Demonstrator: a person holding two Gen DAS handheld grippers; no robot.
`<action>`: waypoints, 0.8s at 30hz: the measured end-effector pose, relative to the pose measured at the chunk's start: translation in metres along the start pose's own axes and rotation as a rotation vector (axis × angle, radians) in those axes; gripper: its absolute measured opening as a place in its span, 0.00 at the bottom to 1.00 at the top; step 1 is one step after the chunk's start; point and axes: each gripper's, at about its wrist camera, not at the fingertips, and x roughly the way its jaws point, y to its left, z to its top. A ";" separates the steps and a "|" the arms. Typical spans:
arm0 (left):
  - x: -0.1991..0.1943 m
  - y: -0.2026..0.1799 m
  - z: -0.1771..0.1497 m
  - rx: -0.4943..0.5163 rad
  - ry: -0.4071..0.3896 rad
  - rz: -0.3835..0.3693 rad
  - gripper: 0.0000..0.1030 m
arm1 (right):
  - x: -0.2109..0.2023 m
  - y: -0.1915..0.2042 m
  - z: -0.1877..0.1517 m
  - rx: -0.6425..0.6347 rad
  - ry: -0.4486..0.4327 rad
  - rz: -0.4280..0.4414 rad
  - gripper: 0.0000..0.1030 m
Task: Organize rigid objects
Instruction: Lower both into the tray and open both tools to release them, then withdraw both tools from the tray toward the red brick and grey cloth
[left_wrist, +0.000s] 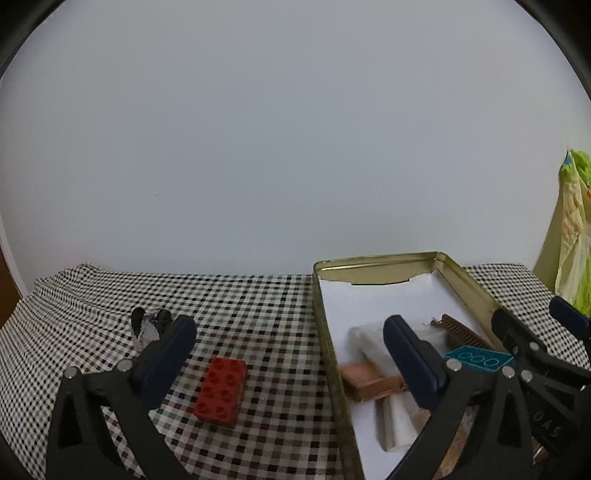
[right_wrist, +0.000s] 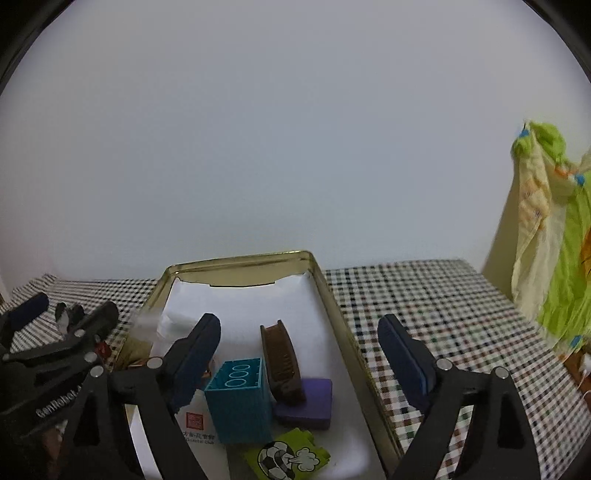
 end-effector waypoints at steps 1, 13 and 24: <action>0.000 0.002 -0.002 -0.001 -0.005 0.003 0.99 | -0.001 0.002 0.000 -0.009 -0.003 -0.006 0.86; 0.002 0.039 -0.017 -0.027 -0.004 0.079 1.00 | -0.008 0.005 -0.002 0.007 -0.025 -0.072 0.86; -0.001 0.058 -0.024 -0.070 0.043 0.058 1.00 | -0.010 0.010 -0.011 0.029 -0.034 -0.146 0.86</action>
